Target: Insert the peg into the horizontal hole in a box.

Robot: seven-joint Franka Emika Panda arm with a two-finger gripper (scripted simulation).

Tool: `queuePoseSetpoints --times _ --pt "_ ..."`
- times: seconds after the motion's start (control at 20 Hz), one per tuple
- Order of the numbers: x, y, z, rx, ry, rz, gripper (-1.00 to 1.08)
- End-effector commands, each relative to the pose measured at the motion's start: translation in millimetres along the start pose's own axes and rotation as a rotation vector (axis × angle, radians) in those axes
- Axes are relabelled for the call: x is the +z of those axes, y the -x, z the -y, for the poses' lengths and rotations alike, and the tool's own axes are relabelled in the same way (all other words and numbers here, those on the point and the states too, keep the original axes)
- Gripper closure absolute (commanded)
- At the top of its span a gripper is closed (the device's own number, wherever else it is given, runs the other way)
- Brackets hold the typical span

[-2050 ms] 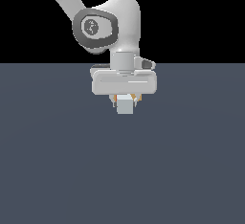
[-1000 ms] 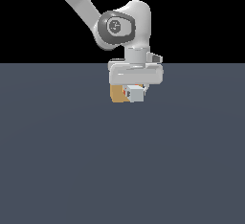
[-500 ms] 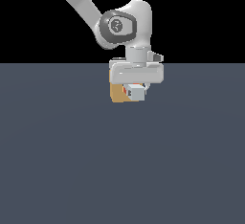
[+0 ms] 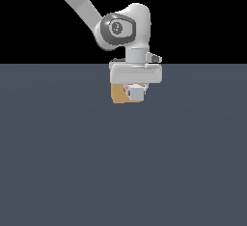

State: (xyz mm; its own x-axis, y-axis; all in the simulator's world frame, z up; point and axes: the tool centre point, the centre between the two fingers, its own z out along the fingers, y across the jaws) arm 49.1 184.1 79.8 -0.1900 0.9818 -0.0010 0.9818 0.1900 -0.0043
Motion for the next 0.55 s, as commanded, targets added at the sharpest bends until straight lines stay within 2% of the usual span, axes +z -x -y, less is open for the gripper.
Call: queuePoseSetpoints --times 0.0,0.25,0.5 --pt "-2.8 -18.9 -0.8 -0.002 0.005 -0.001 1.08" --pt "-3.8 -54.4 -1.1 -0.002 0.007 -0.001 1.08" --pt "-4.4 -66.5 -1.8 -0.002 0.008 -0.001 1.08"
